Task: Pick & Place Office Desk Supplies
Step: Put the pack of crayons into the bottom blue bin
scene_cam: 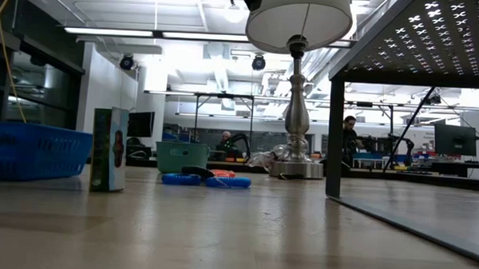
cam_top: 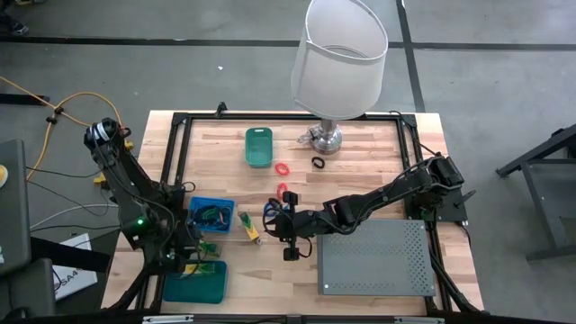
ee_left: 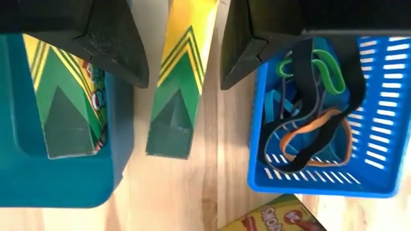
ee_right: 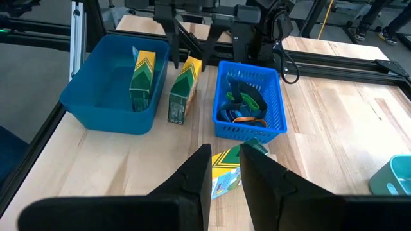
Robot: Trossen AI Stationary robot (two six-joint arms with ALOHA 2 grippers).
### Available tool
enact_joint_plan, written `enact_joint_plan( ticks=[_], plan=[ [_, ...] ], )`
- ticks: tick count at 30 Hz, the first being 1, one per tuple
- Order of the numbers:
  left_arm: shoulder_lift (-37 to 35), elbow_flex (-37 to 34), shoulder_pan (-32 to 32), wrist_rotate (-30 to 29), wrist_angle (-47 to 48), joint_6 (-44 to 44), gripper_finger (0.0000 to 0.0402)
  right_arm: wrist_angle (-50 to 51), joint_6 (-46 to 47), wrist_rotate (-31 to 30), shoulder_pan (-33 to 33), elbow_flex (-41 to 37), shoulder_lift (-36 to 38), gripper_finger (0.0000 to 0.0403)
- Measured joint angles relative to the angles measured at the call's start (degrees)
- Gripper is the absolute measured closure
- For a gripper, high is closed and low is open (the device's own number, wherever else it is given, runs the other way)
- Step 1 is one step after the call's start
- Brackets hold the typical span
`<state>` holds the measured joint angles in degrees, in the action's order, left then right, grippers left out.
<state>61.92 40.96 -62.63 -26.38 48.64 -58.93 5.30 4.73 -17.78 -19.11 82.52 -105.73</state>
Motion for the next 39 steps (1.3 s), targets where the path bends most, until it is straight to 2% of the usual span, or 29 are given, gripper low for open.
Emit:
enact_joint_plan(
  ticks=[20, 31, 39],
  plan=[
    [5.38, -0.01, 0.0, 2.65, -1.15, -0.6, 0.0218, 0.0, 0.0, -0.02, 0.0, 0.0, 0.0, 0.0334],
    [9.08, -0.01, 0.0, 3.09, -1.76, 2.99, 0.0218, 0.0, 0.0, -0.01, 0.0, 0.0, 0.0, 0.0334],
    [9.17, -0.84, 0.0, 3.09, -1.72, 3.31, 0.022, 0.0, 0.0, -0.01, -0.01, 0.0, 0.0, 0.0334]
  ],
)
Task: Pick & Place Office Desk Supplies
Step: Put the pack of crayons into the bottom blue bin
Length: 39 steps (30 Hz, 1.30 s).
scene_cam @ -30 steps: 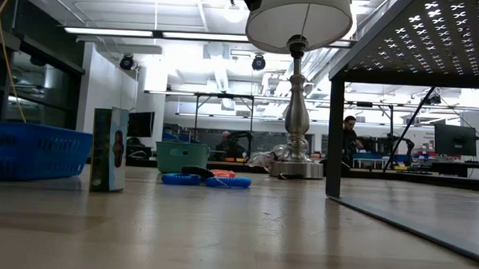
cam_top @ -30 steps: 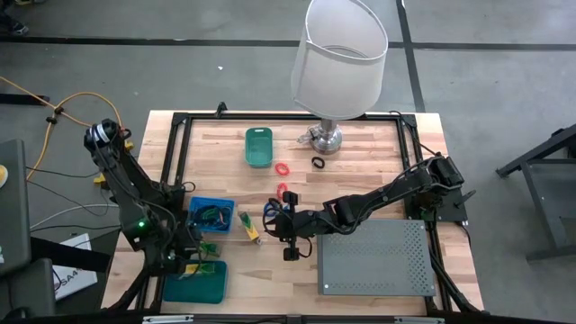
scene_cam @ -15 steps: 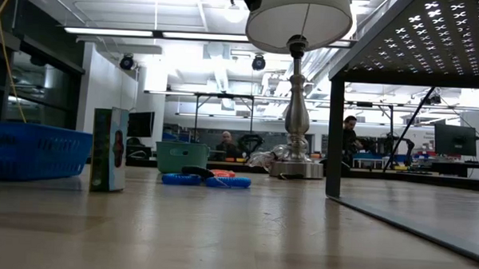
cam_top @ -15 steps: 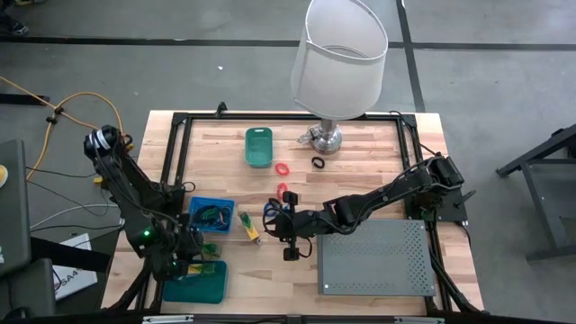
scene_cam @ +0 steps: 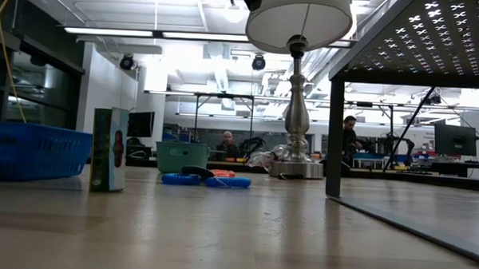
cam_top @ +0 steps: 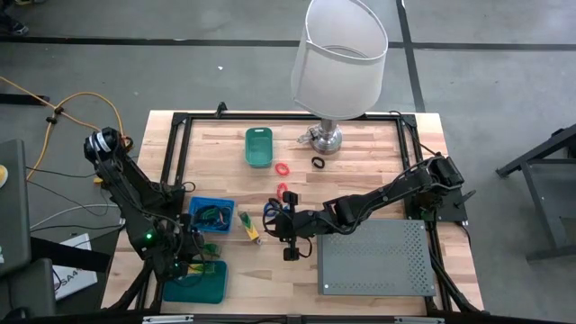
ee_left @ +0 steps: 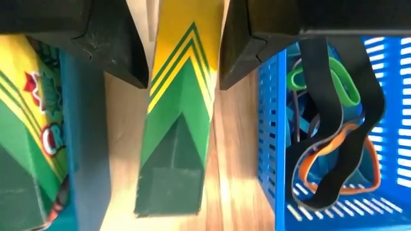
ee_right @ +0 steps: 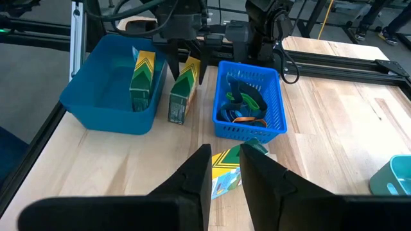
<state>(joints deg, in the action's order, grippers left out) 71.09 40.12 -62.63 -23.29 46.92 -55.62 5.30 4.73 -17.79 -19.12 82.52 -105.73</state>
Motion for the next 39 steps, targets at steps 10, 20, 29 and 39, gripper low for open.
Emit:
enact_joint_plan(
  ticks=[10, 20, 29, 39],
  plan=[
    [-0.02, -0.09, 0.0, 0.04, -0.41, -0.21, 0.0284, 0.0, 0.0, 0.01, 0.0, 0.0, 0.02, 0.0334],
    [-2.63, -0.15, 0.0, 0.26, -0.17, -0.16, 0.0293, 0.0, 0.01, 0.01, 0.01, 0.0, 0.02, 0.0334],
    [-15.32, 0.91, 3.23, 1.24, 1.74, 1.74, 0.0293, 0.01, 0.0, 0.0, -0.01, 0.0, 0.02, 0.0334],
    [-18.8, 4.8, 6.6, 6.09, 4.04, 4.77, 0.0293, 0.01, 0.0, 0.01, -0.01, 0.0, 0.02, 0.0334]
  ],
)
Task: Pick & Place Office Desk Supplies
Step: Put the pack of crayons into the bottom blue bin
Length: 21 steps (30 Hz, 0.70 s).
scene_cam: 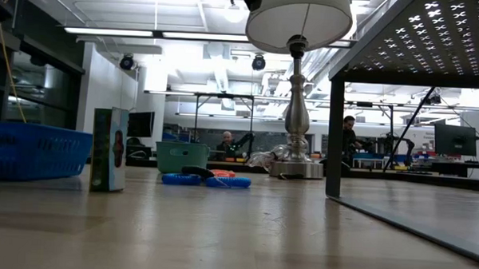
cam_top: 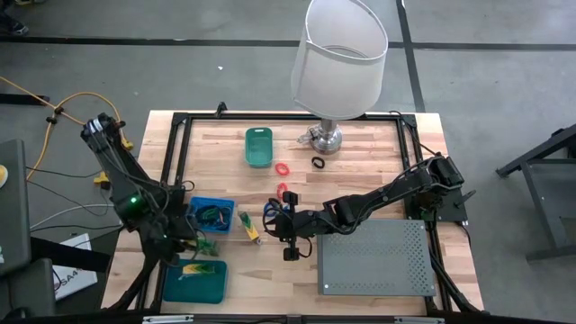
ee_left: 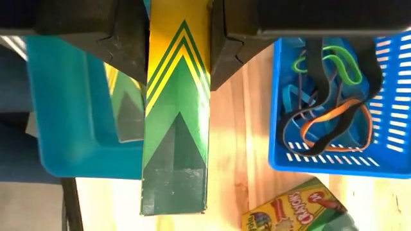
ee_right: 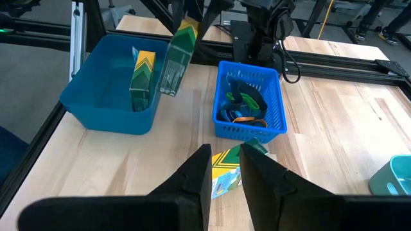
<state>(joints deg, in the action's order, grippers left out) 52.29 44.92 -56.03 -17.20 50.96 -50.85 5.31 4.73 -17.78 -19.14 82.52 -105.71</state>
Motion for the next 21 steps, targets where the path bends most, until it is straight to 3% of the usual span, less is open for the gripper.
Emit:
enact_joint_plan(
  ticks=[9, 21],
  plan=[
    [8.38, 8.73, -2.15, 1.3, 2.04, -2.37, 0.0293, -0.01, 0.02, 0.0, 0.02, 0.0, 0.0, 0.0334],
    [24.76, 21.57, -7.89, 0.97, 5.92, -15.95, 0.0293, -0.01, 0.01, 0.0, 0.01, 0.02, 0.0, 0.0334]
  ],
)
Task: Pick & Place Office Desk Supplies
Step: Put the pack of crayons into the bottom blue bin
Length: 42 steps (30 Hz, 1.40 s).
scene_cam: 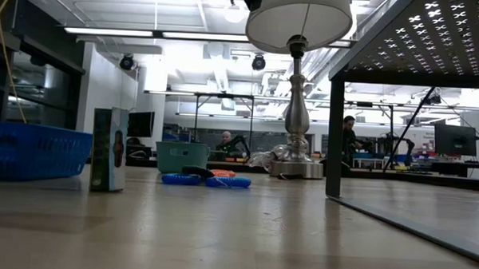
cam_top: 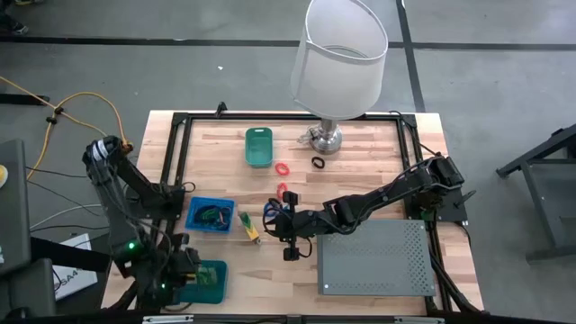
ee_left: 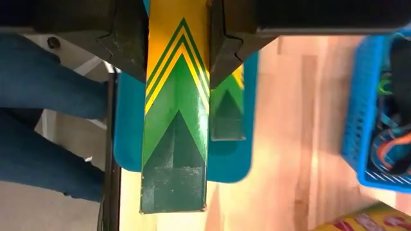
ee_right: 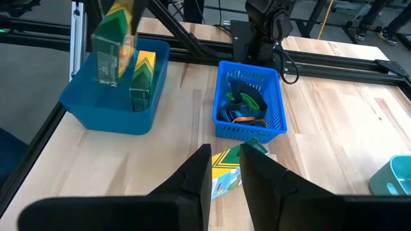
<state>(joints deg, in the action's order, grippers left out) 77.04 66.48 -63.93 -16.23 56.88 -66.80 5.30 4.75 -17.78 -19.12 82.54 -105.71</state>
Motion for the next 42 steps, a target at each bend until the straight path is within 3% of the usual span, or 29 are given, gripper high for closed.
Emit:
enact_joint_plan(
  ticks=[7, 14, 42],
  plan=[
    [3.68, 0.89, -1.72, -0.55, -0.76, -6.45, 0.0293, 0.0, -0.01, 0.0, 0.01, -0.02, 0.0, 0.0334],
    [7.47, 0.89, -1.78, 0.17, -5.39, -7.41, 0.0293, 0.0, -0.01, 0.0, 0.01, -0.02, 0.0, 0.0334],
    [12.03, -1.75, -2.4, -2.11, 0.9, -8.71, 0.0293, 0.0, -0.01, 0.0, 0.01, 0.0, 0.0, 0.0334]
  ],
)
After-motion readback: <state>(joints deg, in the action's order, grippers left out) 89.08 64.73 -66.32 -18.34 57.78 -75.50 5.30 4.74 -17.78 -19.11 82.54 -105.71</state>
